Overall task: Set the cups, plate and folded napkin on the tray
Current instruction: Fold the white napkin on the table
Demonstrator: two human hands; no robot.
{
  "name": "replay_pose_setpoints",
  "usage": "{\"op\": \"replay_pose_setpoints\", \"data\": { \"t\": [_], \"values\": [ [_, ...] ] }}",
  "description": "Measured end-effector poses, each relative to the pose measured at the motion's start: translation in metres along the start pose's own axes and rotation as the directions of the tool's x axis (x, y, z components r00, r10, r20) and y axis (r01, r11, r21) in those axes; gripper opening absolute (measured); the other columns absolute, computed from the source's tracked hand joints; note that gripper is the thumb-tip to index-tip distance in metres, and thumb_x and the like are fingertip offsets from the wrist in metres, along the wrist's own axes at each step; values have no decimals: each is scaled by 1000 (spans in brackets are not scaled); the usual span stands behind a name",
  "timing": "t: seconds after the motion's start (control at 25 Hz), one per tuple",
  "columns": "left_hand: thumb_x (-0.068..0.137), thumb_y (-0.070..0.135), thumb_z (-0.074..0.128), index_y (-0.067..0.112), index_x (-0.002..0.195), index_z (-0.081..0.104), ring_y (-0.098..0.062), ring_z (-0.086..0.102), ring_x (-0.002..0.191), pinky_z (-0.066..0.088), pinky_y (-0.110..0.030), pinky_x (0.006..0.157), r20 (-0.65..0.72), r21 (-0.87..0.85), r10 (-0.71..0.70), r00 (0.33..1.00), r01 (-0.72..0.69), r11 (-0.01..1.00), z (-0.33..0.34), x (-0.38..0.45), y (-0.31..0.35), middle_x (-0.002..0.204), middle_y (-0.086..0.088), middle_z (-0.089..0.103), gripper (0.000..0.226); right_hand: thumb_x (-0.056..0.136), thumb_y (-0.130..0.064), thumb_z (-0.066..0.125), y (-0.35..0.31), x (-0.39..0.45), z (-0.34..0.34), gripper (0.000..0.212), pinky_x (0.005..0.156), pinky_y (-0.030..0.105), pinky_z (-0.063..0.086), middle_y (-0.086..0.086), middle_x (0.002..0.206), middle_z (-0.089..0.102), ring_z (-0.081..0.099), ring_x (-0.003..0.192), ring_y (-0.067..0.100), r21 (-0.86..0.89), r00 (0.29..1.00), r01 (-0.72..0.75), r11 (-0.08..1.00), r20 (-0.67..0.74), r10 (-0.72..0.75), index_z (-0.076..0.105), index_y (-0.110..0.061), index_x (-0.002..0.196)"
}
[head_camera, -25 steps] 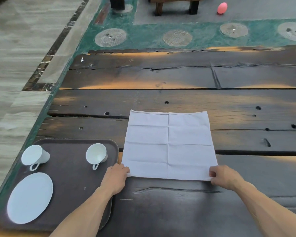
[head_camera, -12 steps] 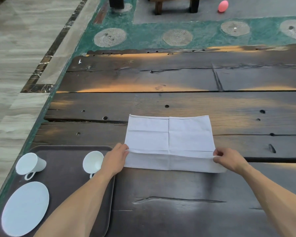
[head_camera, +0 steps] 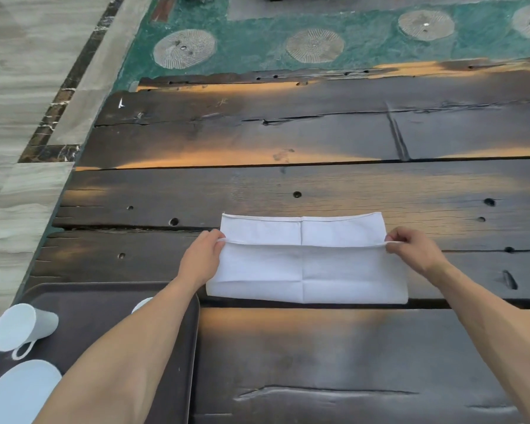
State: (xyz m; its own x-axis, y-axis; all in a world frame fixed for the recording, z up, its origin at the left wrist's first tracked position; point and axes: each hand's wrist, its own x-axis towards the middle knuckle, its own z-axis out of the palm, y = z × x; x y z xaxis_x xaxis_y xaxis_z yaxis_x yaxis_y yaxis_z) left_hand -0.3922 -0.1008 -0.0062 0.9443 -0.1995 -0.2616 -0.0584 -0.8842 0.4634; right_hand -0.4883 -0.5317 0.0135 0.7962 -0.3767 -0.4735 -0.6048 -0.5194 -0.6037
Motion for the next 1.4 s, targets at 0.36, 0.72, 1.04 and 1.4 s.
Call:
{"op": "replay_pose_setpoints", "data": {
  "t": [0.36,0.72,1.04,1.4],
  "values": [
    [102,18,43,11,113,58,-27,53,103,42,-40,88,20,-84,-27,999,28,996,7,73,-1,111,-8,57,20,78,-16,64,-14,73,11,4,59,30,37,-4,69,61,50,66,15,36,997,-16,999,-69,18,64,-18,74],
    [102,26,44,17,109,54,-29,55,97,46,-44,81,10,-4,-101,995,101,995,31,106,-3,113,-3,55,15,83,-23,58,-5,109,34,11,71,34,42,8,91,66,59,90,33,-134,982,-84,987,-181,59,64,-22,92],
    [98,23,45,17,113,54,-35,55,96,45,-45,80,-105,160,-102,989,118,980,41,99,-3,112,-7,54,19,88,-25,51,-2,103,54,32,85,42,42,10,124,55,49,114,34,-353,948,-63,934,-314,-54,58,-16,117],
    [99,29,36,15,138,50,-32,35,142,29,-53,113,-157,256,262,952,-217,942,125,-6,70,150,-10,44,44,92,-30,42,-15,-12,166,49,112,57,27,7,150,45,32,142,35,-578,835,380,722,-122,-537,50,-15,138]
  ]
}}
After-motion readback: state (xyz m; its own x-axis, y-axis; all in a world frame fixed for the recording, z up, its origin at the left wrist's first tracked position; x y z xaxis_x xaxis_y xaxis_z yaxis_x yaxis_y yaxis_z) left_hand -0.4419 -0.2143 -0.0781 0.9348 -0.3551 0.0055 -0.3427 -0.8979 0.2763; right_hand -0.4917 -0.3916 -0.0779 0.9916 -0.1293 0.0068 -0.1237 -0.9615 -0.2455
